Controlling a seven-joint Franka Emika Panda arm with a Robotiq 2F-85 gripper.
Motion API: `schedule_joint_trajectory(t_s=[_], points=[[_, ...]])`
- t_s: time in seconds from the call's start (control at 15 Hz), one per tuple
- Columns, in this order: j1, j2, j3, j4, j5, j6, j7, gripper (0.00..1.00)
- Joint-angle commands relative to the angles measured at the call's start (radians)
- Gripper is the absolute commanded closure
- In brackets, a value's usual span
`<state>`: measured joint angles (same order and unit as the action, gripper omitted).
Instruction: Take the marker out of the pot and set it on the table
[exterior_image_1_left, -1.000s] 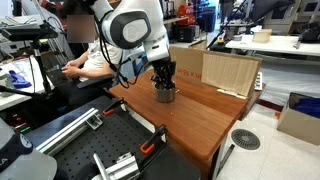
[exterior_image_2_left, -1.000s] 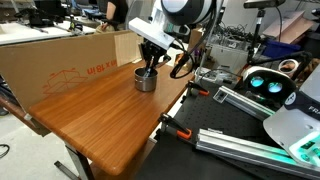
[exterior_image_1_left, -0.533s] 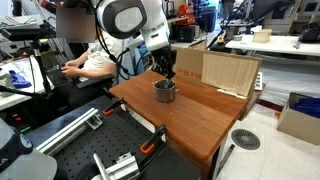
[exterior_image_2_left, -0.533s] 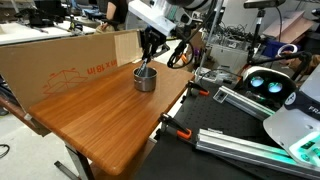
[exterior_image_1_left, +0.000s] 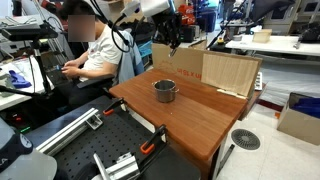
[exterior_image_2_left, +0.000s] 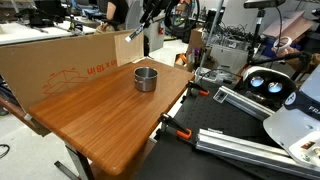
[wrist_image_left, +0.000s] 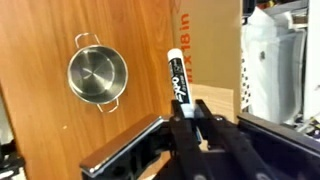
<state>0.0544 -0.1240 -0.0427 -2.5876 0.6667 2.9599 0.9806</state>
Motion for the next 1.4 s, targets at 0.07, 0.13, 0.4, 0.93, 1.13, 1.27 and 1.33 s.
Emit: schedule_joint_trajectory(t_s=[0.07,0.13,0.4,0.93,1.13,1.27,1.33], points=[[0.014,-0.070,-0.082,0.000,0.131,-0.104,-0.138,0.95],[0.019,-0.073,-0.105,0.006,0.160,-0.141,-0.177,0.95],[0.007,-0.035,-0.162,0.020,0.219,-0.240,-0.279,0.95],[-0.092,0.153,-0.163,0.170,0.243,-0.397,-0.313,0.95],[-0.126,0.261,-0.156,0.274,0.203,-0.453,-0.259,0.95],[-0.133,0.334,-0.154,0.331,0.180,-0.458,-0.232,0.95],[-0.132,0.366,-0.152,0.352,0.173,-0.447,-0.224,0.95]])
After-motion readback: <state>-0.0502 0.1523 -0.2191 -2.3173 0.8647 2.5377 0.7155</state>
